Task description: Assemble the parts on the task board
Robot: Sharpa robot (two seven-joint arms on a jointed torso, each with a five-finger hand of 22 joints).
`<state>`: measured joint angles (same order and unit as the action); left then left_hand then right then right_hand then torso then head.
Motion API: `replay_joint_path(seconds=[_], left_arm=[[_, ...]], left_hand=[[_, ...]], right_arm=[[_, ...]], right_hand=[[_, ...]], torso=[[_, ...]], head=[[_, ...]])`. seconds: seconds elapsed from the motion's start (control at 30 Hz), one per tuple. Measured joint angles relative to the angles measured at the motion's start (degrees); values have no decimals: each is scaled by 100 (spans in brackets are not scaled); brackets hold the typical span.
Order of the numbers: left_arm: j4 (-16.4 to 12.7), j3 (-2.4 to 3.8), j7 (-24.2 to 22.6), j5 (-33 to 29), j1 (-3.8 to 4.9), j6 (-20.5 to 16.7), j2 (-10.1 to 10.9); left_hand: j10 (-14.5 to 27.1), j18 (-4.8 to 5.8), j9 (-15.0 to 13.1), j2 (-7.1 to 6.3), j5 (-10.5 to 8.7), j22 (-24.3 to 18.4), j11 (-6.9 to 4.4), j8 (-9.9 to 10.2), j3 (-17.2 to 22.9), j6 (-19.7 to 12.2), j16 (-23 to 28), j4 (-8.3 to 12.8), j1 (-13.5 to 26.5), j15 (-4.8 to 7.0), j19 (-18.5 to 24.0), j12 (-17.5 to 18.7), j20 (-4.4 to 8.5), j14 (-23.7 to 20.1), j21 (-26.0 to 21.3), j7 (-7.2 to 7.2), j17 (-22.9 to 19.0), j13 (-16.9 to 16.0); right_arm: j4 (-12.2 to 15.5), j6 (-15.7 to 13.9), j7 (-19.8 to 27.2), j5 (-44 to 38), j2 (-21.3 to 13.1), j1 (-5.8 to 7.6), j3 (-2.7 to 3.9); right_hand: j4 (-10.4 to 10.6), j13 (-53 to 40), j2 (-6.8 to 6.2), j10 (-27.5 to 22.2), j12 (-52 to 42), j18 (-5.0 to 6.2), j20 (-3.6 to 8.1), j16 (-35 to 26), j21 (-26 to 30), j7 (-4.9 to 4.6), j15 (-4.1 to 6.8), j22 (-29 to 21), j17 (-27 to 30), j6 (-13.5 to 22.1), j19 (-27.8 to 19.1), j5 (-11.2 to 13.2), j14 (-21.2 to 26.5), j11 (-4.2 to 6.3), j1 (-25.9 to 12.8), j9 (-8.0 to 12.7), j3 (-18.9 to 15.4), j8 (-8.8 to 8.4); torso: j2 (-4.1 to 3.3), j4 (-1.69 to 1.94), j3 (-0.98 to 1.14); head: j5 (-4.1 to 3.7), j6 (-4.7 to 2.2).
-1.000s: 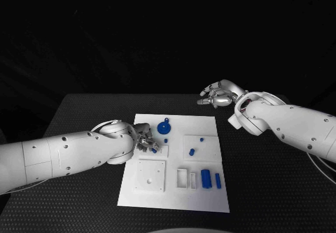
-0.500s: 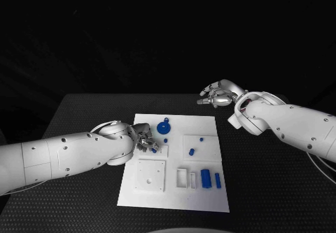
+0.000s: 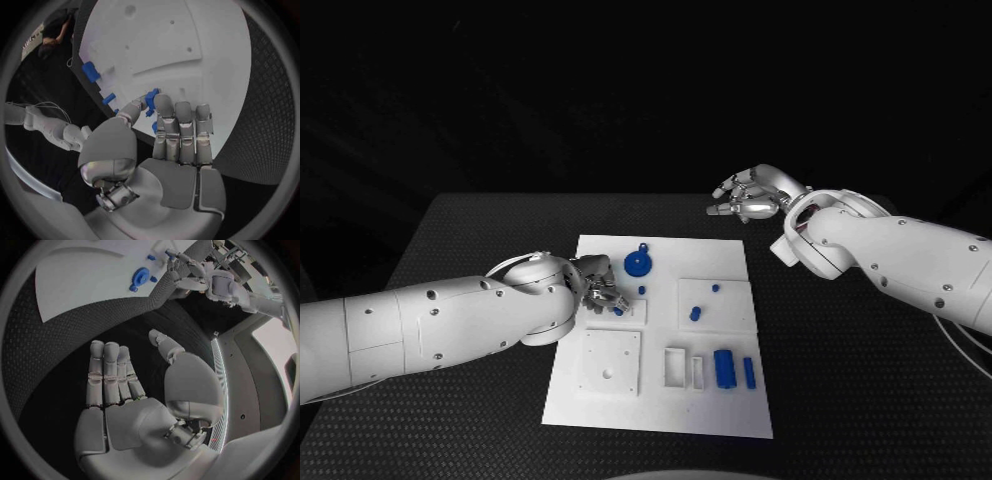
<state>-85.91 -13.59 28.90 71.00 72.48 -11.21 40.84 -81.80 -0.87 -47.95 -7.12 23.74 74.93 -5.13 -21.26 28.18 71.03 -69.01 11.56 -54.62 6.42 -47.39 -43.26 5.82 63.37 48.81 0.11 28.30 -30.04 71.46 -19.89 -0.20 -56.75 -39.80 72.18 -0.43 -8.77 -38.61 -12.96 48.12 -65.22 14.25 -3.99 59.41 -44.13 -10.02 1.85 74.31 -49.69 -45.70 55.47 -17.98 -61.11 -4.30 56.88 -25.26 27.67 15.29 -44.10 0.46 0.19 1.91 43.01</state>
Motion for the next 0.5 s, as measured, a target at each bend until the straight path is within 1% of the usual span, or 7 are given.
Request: replay_joint_path(seconds=[0.5], left_arm=[[-47,-1,-11,211,-20,-51,46]], left_hand=[[0,0,3,6,-6,-1,0,1,0,0,0,0,6,0,0,0,0,0,0,0,-5,5]], right_arm=[[-3,2,0,1,0,0,0]], right_hand=[[0,5,0,0,-22,0,0,0,0,2,0,5,0,0,0,0,0,0,0,0,0,0]], torso=[[-1,-6,0]], head=[[13,1]])
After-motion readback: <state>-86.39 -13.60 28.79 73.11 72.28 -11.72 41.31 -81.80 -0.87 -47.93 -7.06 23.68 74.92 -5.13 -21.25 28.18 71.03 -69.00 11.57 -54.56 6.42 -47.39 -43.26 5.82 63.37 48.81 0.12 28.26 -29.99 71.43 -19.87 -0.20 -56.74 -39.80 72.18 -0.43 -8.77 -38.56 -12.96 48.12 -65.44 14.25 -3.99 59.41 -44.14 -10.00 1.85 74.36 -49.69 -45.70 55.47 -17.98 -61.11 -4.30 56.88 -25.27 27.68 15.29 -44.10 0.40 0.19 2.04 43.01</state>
